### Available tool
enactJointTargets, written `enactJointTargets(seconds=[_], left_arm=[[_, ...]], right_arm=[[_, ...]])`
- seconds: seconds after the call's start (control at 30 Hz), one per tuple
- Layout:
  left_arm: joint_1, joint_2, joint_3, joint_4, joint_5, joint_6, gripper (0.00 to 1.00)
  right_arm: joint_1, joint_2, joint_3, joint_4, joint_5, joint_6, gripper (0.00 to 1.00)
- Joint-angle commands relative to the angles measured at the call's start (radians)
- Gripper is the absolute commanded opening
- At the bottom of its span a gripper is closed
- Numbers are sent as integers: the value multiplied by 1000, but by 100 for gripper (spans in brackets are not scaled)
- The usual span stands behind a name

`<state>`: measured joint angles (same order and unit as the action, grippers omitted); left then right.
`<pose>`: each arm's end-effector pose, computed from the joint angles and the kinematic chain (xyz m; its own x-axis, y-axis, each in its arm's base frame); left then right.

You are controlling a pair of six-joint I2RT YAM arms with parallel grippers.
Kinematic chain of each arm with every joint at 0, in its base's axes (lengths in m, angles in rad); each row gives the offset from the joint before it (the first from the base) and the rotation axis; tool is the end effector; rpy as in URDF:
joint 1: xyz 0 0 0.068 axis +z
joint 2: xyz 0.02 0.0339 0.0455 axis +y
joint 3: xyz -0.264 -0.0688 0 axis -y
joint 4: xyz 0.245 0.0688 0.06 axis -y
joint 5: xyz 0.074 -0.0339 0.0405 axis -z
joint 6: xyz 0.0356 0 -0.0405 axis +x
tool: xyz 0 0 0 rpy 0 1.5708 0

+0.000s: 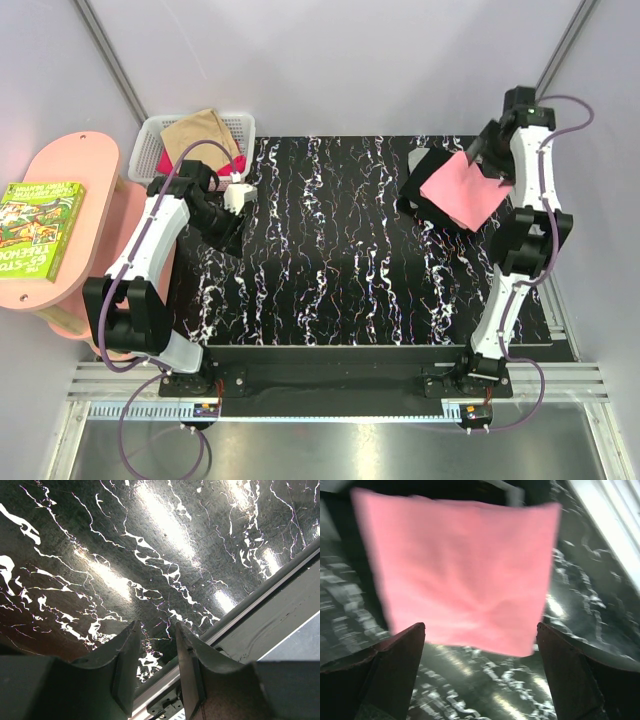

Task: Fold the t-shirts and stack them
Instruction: Neatly place the folded tshirt to the corner

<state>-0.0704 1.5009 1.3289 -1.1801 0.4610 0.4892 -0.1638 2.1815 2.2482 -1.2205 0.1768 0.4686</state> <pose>0.2744 -0.0352 0.2907 -0.7847 0.4772 -0.3956 0.5982 0.7503 -0.2814 0.4489 -0.0805 0.3063 -0.7006 0.5664 -0.4340 0.6133 0.7888 0.0394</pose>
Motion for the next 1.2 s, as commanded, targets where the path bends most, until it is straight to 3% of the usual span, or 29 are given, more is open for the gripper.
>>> enactJointTargets(seconds=[0.0, 0.07, 0.17, 0.43, 0.53, 0.67, 0.77, 0.93, 1.03, 1.17], left_arm=[[1, -31, 15, 5, 36, 5, 39], [1, -36, 13, 4, 34, 8, 39], [1, -37, 16, 2, 38, 9, 39], [1, -19, 46, -9, 34, 8, 39], [1, -18, 46, -12, 36, 5, 39], [1, -7, 36, -10, 44, 3, 39], [1, 7, 36, -6, 41, 0, 39], [1, 5, 44, -6, 54, 0, 39], [1, 1, 39, -6, 59, 0, 39], [1, -4, 32, -3, 62, -1, 39]], right_arm=[[3, -79, 145, 27, -267, 45, 100], [3, -59, 127, 100, -482, 56, 100], [1, 0, 76, 170, -597, 90, 100], [-28, 260, 91, 236, -729, 123, 100], [-60, 366, 155, 233, -758, 143, 100], [-91, 464, 322, 231, -911, 139, 100], [-91, 425, 358, 301, -1095, 160, 100], [-74, 302, 352, 351, -1139, 220, 100], [-77, 181, 217, 348, -1009, 243, 100], [-92, 51, -110, 420, -955, 263, 100]])
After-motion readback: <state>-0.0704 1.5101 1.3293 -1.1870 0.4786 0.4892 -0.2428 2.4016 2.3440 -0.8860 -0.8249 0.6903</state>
